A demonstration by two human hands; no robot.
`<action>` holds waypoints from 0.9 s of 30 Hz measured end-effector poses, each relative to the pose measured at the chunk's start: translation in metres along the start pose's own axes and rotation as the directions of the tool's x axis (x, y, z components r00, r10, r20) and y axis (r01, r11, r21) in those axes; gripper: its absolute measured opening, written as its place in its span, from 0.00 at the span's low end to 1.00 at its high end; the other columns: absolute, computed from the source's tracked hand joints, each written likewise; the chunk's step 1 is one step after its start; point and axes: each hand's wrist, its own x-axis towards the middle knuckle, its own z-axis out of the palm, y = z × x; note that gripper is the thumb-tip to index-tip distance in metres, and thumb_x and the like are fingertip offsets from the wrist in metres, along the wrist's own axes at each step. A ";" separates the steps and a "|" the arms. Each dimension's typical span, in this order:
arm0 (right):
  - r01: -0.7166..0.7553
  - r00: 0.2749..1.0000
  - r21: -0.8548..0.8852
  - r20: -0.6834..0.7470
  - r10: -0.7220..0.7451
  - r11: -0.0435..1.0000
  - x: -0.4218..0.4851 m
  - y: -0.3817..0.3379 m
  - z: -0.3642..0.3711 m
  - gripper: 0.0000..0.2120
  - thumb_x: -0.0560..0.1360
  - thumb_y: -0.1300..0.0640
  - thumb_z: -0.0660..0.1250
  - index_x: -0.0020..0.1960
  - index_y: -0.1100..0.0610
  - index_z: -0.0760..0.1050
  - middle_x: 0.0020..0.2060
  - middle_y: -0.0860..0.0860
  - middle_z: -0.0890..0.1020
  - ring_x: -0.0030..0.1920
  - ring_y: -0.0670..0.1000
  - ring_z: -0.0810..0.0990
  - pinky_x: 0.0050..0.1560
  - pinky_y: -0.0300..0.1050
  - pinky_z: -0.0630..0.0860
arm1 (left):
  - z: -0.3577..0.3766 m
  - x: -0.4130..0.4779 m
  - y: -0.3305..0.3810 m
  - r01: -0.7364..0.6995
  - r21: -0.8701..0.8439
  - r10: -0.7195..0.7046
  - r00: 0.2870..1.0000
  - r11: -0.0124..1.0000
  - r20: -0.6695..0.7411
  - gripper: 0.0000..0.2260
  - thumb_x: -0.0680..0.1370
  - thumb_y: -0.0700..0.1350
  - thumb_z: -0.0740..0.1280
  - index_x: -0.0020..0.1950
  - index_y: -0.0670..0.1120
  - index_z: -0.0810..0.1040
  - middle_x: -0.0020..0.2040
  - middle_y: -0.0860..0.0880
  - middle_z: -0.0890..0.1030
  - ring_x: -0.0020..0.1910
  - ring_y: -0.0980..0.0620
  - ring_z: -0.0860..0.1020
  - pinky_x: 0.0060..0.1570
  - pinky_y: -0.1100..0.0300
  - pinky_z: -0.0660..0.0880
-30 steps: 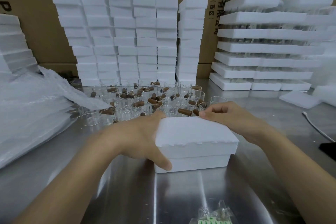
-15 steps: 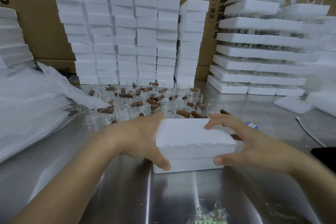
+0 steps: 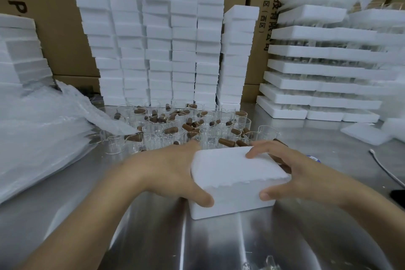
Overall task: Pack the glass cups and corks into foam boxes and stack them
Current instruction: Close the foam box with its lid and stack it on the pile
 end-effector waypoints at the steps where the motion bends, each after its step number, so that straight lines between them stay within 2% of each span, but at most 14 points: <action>1: -0.002 1.000 -0.002 0.005 0.002 1.000 0.000 0.000 0.000 0.43 0.65 0.40 0.85 0.76 0.35 0.68 0.77 0.30 0.63 0.73 0.36 0.69 0.70 0.46 0.69 | 0.001 0.001 0.000 0.000 0.003 0.000 1.000 1.000 -0.002 0.34 0.67 0.65 0.81 0.62 0.57 0.67 0.52 0.58 0.78 0.49 0.57 0.79 0.48 0.54 0.79; 5: 0.000 1.000 0.009 -0.004 0.000 1.000 -0.004 -0.006 0.000 0.42 0.65 0.43 0.85 0.74 0.36 0.70 0.74 0.32 0.67 0.70 0.37 0.73 0.64 0.41 0.73 | 0.002 0.002 0.000 -0.015 0.015 0.015 1.000 1.000 0.010 0.35 0.67 0.63 0.81 0.65 0.56 0.64 0.52 0.56 0.78 0.49 0.56 0.79 0.52 0.49 0.81; 8: 0.000 1.000 0.001 -0.017 0.000 1.000 -0.013 -0.012 0.003 0.42 0.66 0.46 0.86 0.74 0.36 0.69 0.71 0.34 0.69 0.64 0.39 0.75 0.60 0.39 0.79 | 0.003 0.003 0.000 -0.065 0.007 0.065 0.998 0.998 0.012 0.35 0.68 0.61 0.82 0.64 0.58 0.64 0.53 0.57 0.77 0.50 0.58 0.78 0.50 0.54 0.79; 11: 0.003 1.000 0.022 0.012 -0.003 1.000 -0.027 -0.013 0.001 0.42 0.66 0.45 0.86 0.74 0.36 0.68 0.71 0.34 0.69 0.65 0.40 0.76 0.60 0.35 0.76 | 0.001 0.003 -0.001 -0.120 -0.037 0.122 0.992 0.992 0.031 0.36 0.68 0.59 0.84 0.66 0.60 0.64 0.55 0.59 0.76 0.52 0.59 0.77 0.51 0.58 0.78; 14: -0.022 0.997 0.038 0.071 0.019 0.999 -0.039 -0.013 0.001 0.46 0.65 0.40 0.85 0.77 0.34 0.64 0.74 0.31 0.67 0.70 0.37 0.72 0.66 0.40 0.71 | 0.000 0.004 -0.002 -0.161 -0.084 0.166 0.984 0.983 0.064 0.39 0.68 0.57 0.85 0.70 0.62 0.64 0.58 0.60 0.77 0.57 0.57 0.78 0.60 0.53 0.79; 16: -0.039 0.995 0.094 0.092 0.030 0.995 -0.041 -0.014 0.003 0.46 0.66 0.43 0.85 0.77 0.34 0.63 0.73 0.32 0.69 0.70 0.40 0.74 0.66 0.40 0.73 | -0.001 0.004 -0.001 -0.168 -0.102 0.175 0.982 0.980 0.066 0.39 0.68 0.57 0.85 0.71 0.62 0.64 0.59 0.61 0.77 0.57 0.58 0.78 0.61 0.53 0.78; 18: -0.052 0.996 0.133 0.076 0.042 0.990 -0.041 -0.016 0.004 0.45 0.67 0.46 0.85 0.76 0.33 0.65 0.71 0.33 0.73 0.67 0.42 0.78 0.62 0.36 0.76 | 0.000 0.005 -0.001 -0.177 -0.111 0.184 0.982 0.978 0.053 0.37 0.68 0.57 0.85 0.68 0.62 0.66 0.58 0.61 0.78 0.56 0.59 0.78 0.59 0.55 0.79; 21: -0.050 0.998 0.148 0.042 0.044 0.988 -0.040 -0.017 0.002 0.43 0.67 0.46 0.86 0.74 0.33 0.68 0.72 0.32 0.73 0.67 0.41 0.78 0.63 0.34 0.76 | 0.000 0.005 0.000 -0.177 -0.112 0.183 0.982 0.978 0.043 0.36 0.68 0.58 0.85 0.67 0.63 0.66 0.57 0.62 0.77 0.55 0.60 0.78 0.55 0.59 0.78; 24: -0.046 0.999 0.204 0.024 0.042 0.978 -0.042 -0.016 0.005 0.41 0.66 0.48 0.87 0.72 0.32 0.71 0.72 0.30 0.73 0.67 0.40 0.78 0.62 0.31 0.75 | 0.001 0.005 -0.001 -0.172 -0.110 0.178 0.983 0.979 0.049 0.36 0.69 0.57 0.85 0.69 0.63 0.66 0.58 0.62 0.77 0.56 0.59 0.78 0.57 0.57 0.78; 27: -0.012 1.000 0.180 -0.019 0.016 0.984 -0.047 -0.013 0.016 0.42 0.65 0.49 0.87 0.72 0.31 0.70 0.72 0.29 0.71 0.68 0.38 0.77 0.60 0.28 0.74 | 0.000 0.006 -0.001 -0.181 -0.112 0.189 0.980 0.977 0.067 0.38 0.69 0.55 0.85 0.71 0.62 0.65 0.60 0.61 0.78 0.58 0.58 0.78 0.61 0.54 0.78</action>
